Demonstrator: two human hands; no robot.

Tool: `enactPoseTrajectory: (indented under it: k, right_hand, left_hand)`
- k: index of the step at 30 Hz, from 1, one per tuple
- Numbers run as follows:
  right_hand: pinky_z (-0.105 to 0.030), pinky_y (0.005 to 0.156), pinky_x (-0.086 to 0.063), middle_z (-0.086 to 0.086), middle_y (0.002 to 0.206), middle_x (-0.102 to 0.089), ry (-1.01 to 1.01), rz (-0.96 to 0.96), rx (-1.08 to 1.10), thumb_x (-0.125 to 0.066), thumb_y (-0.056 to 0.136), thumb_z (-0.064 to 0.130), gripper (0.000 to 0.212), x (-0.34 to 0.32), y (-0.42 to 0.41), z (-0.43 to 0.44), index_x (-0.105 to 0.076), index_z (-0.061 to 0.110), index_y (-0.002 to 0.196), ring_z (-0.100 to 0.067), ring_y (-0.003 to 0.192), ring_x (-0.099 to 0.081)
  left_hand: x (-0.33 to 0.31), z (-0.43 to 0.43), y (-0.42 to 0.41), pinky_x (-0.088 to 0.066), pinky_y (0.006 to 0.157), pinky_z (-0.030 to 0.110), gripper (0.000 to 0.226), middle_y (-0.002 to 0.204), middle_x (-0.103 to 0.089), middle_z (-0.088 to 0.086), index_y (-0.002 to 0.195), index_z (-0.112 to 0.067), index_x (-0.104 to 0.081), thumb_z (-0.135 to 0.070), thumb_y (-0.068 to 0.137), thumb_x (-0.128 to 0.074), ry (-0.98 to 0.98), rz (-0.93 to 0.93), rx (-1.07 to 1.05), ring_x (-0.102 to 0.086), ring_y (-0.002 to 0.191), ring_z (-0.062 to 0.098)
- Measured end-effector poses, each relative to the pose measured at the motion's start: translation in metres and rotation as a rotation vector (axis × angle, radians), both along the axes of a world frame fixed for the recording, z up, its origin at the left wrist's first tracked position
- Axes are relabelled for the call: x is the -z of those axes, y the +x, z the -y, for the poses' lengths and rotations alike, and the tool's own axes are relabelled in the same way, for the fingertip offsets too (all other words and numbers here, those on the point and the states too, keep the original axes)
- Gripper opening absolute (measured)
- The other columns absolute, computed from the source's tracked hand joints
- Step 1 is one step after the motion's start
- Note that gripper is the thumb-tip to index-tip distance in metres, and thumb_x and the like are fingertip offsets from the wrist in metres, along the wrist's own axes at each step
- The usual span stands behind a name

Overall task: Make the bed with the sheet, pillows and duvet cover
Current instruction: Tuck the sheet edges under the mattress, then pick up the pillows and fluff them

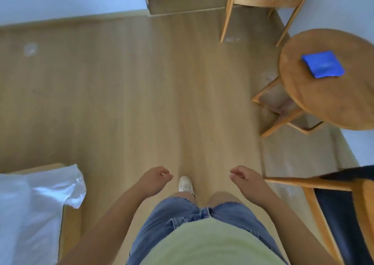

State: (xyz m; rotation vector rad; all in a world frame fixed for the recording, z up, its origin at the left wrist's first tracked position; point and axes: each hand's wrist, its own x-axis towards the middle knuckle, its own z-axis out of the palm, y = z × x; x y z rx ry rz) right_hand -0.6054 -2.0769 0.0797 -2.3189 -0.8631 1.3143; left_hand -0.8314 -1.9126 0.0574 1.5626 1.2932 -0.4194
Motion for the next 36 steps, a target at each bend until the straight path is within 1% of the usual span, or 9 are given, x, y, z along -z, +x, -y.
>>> enactPoseTrajectory:
  k: [6, 11, 16, 19, 23, 25, 29, 33, 36]
  right_hand:
    - [-0.021, 0.073, -0.036, 0.006, 0.100, -0.060, 0.025, -0.021, 0.082, -0.050, 0.094, 0.024, 0.018, -0.002, 0.109, -0.167, -0.059, 0.021, 0.110, -0.010, 0.092, -0.054]
    - [-0.006, 0.064, -0.036, 0.010, 0.094, -0.060, 0.020, -0.062, -0.016, -0.051, 0.094, 0.025, 0.009, 0.019, 0.215, -0.321, -0.056, 0.028, 0.101, -0.002, 0.083, -0.054]
    - [-0.010, 0.065, -0.036, 0.007, 0.098, -0.059, 0.015, -0.011, -0.132, -0.050, 0.094, 0.028, 0.015, 0.007, 0.334, -0.491, -0.057, 0.023, 0.106, -0.004, 0.083, -0.054]
    - [-0.020, 0.069, -0.037, 0.007, 0.099, -0.057, -0.011, -0.021, -0.192, -0.049, 0.095, 0.028, 0.019, 0.001, 0.386, -0.583, -0.058, 0.020, 0.109, -0.007, 0.087, -0.053]
    - [-0.018, 0.069, -0.039, 0.006, 0.101, -0.060, -0.022, -0.042, -0.208, -0.050, 0.095, 0.028, 0.016, 0.007, 0.454, -0.708, -0.059, 0.021, 0.105, -0.007, 0.089, -0.054]
    - [-0.016, 0.069, -0.039, 0.002, 0.101, -0.063, -0.002, -0.040, -0.173, -0.050, 0.094, 0.027, 0.009, 0.012, 0.490, -0.777, -0.057, 0.025, 0.097, -0.008, 0.086, -0.055]
    - [-0.025, 0.075, -0.045, -0.001, 0.101, -0.064, 0.006, -0.026, -0.140, -0.049, 0.094, 0.028, 0.008, 0.009, 0.557, -0.913, -0.057, 0.024, 0.095, -0.015, 0.093, -0.059]
    - [-0.015, 0.067, -0.038, 0.010, 0.097, -0.059, 0.014, -0.034, -0.135, -0.048, 0.094, 0.029, 0.011, 0.001, 0.623, -1.037, -0.056, 0.026, 0.102, -0.001, 0.085, -0.052]
    - [-0.010, 0.063, -0.034, 0.014, 0.094, -0.055, 0.020, -0.039, -0.134, -0.048, 0.095, 0.030, 0.008, 0.007, 0.672, -1.122, -0.054, 0.029, 0.100, 0.003, 0.082, -0.050]
  left_hand:
    - [-0.010, -0.185, 0.115, -0.039, 0.076, 0.023, 0.029, 0.098, -0.060, 0.004, 0.115, -0.011, -0.060, -0.030, 0.093, -0.056, 0.017, -0.038, 0.016, -0.057, 0.090, 0.018]
    - [0.011, -0.314, 0.211, -0.040, 0.076, 0.024, 0.031, 0.099, -0.062, 0.004, 0.117, -0.011, -0.059, -0.031, 0.093, -0.056, -0.031, -0.075, -0.076, -0.058, 0.088, 0.019]
    - [0.002, -0.443, 0.304, -0.038, 0.080, 0.022, 0.037, 0.115, -0.060, 0.004, 0.126, -0.013, -0.053, -0.033, 0.094, -0.053, -0.041, -0.125, -0.101, -0.055, 0.095, 0.016]
    - [-0.010, -0.527, 0.356, -0.037, 0.083, 0.022, 0.039, 0.125, -0.057, 0.005, 0.129, -0.015, -0.051, -0.033, 0.095, -0.051, -0.007, -0.096, -0.120, -0.054, 0.099, 0.015]
    - [-0.009, -0.646, 0.421, -0.044, 0.072, 0.023, 0.033, 0.117, -0.061, 0.004, 0.122, -0.017, -0.056, -0.033, 0.093, -0.053, -0.016, -0.008, -0.280, -0.061, 0.092, 0.017]
    - [-0.001, -0.712, 0.454, -0.044, 0.076, 0.024, 0.032, 0.115, -0.061, 0.003, 0.121, -0.018, -0.056, -0.034, 0.093, -0.053, -0.010, -0.002, -0.270, -0.061, 0.093, 0.016]
    - [0.006, -0.860, 0.522, -0.044, 0.081, 0.026, 0.030, 0.111, -0.062, 0.003, 0.118, -0.017, -0.058, -0.033, 0.093, -0.054, -0.011, -0.038, -0.236, -0.060, 0.095, 0.017]
    - [-0.004, -1.004, 0.599, -0.046, 0.088, 0.032, 0.020, 0.106, -0.063, 0.007, 0.107, -0.015, -0.061, -0.028, 0.092, -0.058, -0.017, -0.040, -0.238, -0.060, 0.099, 0.025]
    - [-0.001, -1.097, 0.662, -0.045, 0.087, 0.031, 0.019, 0.100, -0.063, 0.010, 0.104, -0.009, -0.063, -0.022, 0.091, -0.060, -0.015, -0.024, -0.239, -0.056, 0.088, 0.020]
